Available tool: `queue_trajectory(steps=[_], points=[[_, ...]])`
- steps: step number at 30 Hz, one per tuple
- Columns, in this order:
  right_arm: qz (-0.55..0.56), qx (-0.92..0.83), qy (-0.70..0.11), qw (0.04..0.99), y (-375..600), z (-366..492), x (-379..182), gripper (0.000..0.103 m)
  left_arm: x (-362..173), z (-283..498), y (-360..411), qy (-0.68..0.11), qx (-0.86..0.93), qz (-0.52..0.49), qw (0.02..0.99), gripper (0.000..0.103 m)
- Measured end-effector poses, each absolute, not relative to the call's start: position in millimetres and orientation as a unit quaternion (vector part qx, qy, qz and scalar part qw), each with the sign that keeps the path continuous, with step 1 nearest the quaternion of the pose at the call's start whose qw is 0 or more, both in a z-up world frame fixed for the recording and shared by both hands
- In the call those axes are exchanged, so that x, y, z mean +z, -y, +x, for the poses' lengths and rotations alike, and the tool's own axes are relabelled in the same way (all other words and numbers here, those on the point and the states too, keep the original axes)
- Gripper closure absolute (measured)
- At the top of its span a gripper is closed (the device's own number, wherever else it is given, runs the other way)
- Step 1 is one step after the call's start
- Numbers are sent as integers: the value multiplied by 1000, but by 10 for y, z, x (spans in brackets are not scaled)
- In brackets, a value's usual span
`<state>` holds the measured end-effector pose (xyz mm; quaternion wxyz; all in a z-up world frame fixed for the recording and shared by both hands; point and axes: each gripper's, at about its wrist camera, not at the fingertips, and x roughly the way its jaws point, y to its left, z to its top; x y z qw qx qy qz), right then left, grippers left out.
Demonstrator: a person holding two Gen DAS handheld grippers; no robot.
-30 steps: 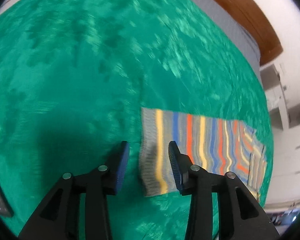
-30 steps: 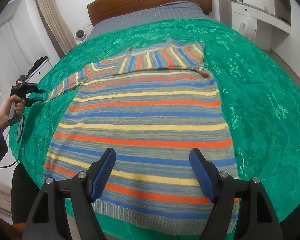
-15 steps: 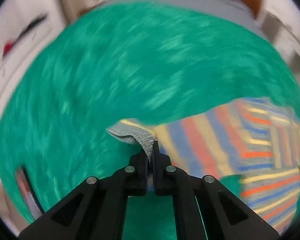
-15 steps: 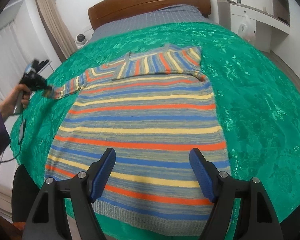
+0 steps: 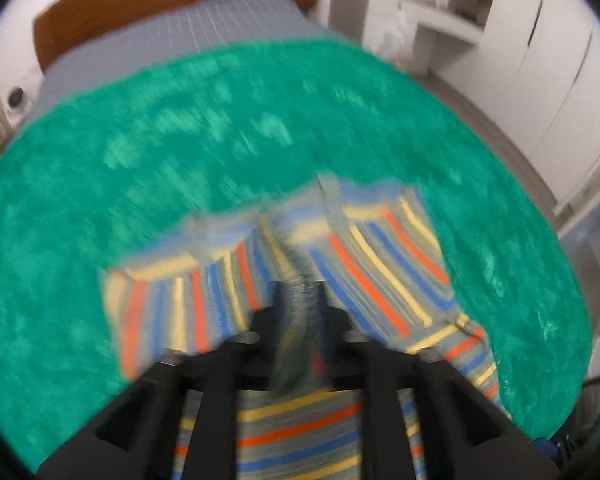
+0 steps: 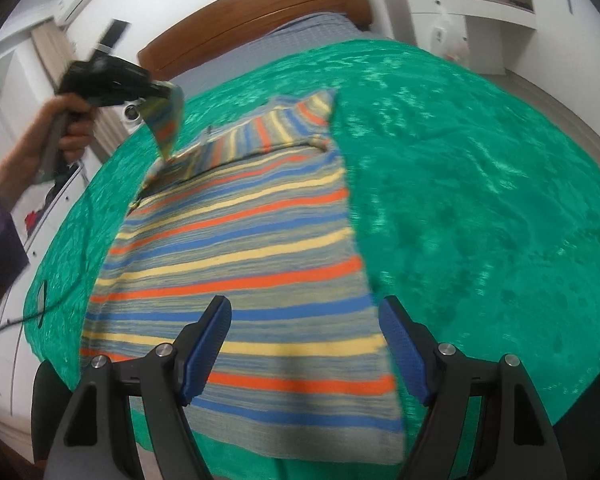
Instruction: Fold small clothes
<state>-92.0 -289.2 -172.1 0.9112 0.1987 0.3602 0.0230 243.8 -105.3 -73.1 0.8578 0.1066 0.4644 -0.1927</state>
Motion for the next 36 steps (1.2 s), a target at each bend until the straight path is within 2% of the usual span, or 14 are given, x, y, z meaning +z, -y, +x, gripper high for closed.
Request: queue_trajectory(steps=[1, 5, 9, 14, 20, 24, 28, 31, 36], points=[[201, 19, -360, 911, 2935, -934, -1723, 27, -846, 2407, 1085, -480, -187, 107, 851, 38], [206, -1, -347, 915, 3113, -1013, -1707, 27, -960, 2103, 756, -483, -209, 83, 846, 37], [206, -15, -345, 916, 3247, -987, -1733, 27, -885, 1789, 54, -460, -187, 70, 865, 16], [176, -24, -337, 924, 3369, -763, -1717, 27, -1090, 1334, -1035, -428, -79, 59, 899, 12], [117, -32, -334, 935, 3480, -164, -1678, 27, -1595, 1121, -1764, -399, 12, -1, 917, 10], [105, -79, -310, 942, 3651, 114, -1793, 27, -1871, 1114, -1932, -378, 31, -23, 925, 8], [113, -124, -337, 927, 3815, 252, -2117, 26, -1898, 1093, -1934, -361, 18, -31, 932, 2], [137, -118, -322, 929, 3899, 215, -2196, 20, -1945, 1128, -1913, -353, 8, -33, 935, 1], [133, -117, -312, 934, 3876, 210, -2247, 17, -1998, 1130, -1909, -342, 11, -31, 939, 0]])
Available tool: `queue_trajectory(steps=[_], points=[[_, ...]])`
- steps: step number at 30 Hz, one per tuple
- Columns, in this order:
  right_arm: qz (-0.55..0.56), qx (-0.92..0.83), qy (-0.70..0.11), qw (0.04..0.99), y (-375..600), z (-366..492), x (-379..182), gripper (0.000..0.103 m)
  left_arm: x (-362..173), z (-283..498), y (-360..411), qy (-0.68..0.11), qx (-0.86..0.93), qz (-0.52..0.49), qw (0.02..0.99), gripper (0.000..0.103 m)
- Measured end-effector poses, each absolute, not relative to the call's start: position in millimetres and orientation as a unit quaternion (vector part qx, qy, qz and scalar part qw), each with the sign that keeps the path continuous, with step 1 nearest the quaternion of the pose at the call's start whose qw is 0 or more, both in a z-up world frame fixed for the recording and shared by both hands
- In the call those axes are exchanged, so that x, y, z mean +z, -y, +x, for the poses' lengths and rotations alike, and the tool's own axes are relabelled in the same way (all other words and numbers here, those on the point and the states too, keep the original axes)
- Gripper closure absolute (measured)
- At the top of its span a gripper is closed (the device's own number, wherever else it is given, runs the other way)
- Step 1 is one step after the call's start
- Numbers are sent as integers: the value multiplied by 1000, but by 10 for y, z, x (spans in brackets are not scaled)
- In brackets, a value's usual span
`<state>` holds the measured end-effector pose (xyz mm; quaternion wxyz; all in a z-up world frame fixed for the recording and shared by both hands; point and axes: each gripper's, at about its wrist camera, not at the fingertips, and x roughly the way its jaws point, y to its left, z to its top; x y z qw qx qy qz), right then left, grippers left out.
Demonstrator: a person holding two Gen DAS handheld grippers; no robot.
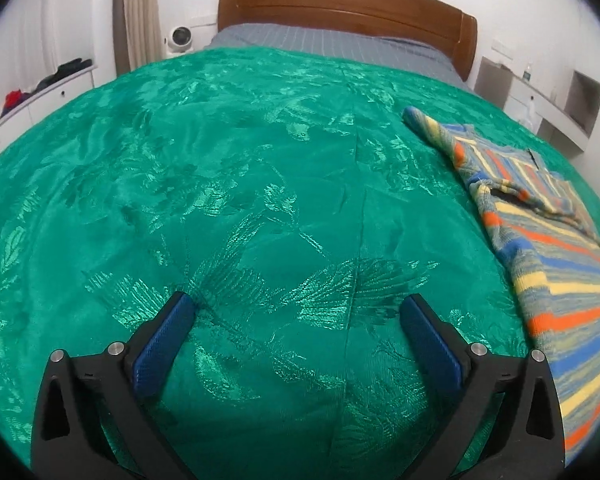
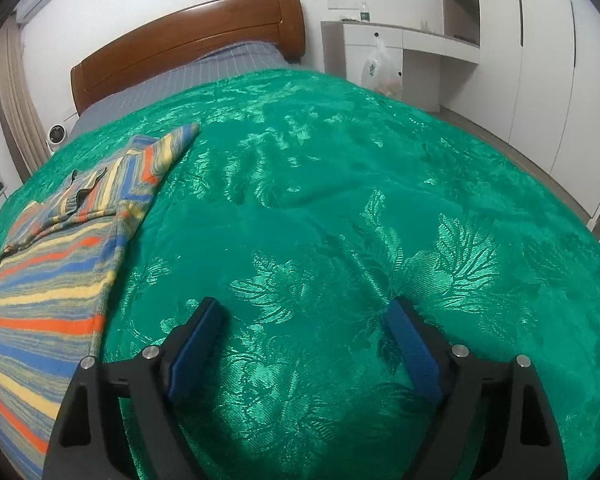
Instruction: Fold small clothes
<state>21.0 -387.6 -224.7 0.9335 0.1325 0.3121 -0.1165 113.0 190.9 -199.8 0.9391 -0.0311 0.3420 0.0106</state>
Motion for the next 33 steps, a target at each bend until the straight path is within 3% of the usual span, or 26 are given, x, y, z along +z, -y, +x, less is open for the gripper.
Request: queue_trajectory(steps=[33], points=[[137, -106, -308, 935, 3856, 217, -2313, 12, -2035, 1133, -1913, -335, 14, -30, 942, 0]])
